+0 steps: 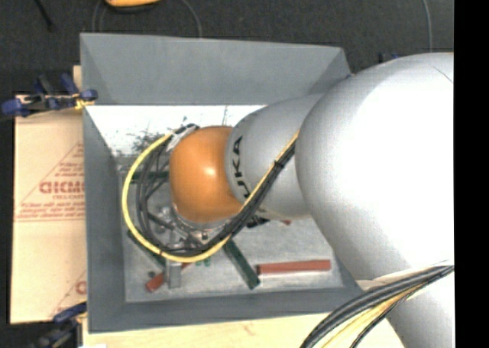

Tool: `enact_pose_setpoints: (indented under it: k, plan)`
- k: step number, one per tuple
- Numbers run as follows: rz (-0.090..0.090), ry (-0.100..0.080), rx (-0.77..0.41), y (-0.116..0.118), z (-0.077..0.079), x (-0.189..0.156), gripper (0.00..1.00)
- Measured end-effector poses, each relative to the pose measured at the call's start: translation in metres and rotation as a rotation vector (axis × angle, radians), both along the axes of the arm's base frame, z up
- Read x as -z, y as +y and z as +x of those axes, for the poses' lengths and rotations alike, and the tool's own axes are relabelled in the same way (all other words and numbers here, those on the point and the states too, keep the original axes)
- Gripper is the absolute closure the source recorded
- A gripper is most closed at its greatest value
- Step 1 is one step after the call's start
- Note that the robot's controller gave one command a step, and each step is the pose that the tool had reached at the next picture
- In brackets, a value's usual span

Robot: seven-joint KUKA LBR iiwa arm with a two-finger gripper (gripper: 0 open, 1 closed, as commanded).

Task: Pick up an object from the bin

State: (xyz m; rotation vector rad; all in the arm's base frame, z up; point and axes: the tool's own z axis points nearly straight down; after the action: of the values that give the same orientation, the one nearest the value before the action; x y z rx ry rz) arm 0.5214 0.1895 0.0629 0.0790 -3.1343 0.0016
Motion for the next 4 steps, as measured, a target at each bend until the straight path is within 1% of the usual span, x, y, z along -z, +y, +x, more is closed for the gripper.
enact_pose_setpoints:
  k: [1, 2, 3, 4]
  plan:
    - [0.005, -0.011, 0.094, -0.015, -0.003, -0.006, 0.0]
    - [0.002, -0.011, 0.03, -0.02, -0.017, -0.007, 0.0]
    - [0.002, -0.011, -0.053, -0.021, -0.022, -0.007, 0.0]
    - [0.003, -0.008, -0.146, -0.048, 0.022, -0.012, 1.0]
